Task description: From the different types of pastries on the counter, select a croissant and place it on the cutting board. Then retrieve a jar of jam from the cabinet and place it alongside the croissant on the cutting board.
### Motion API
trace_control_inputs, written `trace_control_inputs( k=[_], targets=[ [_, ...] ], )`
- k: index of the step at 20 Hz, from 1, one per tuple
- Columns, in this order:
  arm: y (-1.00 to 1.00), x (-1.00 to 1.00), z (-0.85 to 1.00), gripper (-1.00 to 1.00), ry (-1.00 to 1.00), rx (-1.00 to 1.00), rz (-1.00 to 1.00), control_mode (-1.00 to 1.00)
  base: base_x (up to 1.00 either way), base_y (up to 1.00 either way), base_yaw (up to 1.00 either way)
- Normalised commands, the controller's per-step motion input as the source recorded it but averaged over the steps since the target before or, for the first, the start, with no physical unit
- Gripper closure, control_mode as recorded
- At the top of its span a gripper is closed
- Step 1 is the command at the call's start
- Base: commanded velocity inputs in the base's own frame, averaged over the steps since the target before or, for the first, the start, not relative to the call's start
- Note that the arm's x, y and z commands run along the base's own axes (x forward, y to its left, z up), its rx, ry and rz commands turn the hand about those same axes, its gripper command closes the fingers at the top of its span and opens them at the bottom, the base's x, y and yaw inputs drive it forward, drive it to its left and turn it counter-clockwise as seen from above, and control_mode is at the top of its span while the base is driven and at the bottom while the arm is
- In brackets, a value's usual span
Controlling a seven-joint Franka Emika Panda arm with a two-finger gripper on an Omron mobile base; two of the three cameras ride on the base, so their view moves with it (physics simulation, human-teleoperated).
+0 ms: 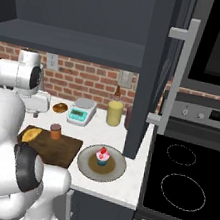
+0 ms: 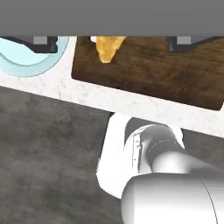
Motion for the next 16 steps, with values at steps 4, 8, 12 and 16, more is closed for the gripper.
trace_control_inputs(
  k=[4, 8, 12, 16],
  targets=[
    [0.00, -0.41, 0.14, -1.00, 0.12, 0.13, 0.19, -1.00, 0.00, 0.00, 0.00],
    [0.00, -0.49, 0.02, -1.00, 0.14, 0.12, 0.21, -1.00, 0.00, 0.00, 0.00],
    [0.00, -0.67, 0.00, -1.00, 0.01, 0.04, 0.20, -1.00, 0.00, 0.00, 0.00],
    [0.00, -0.78, 0.01, -1.00, 0.00, 0.01, 0.21, -1.00, 0.00, 0.00, 0.00]
  ],
)
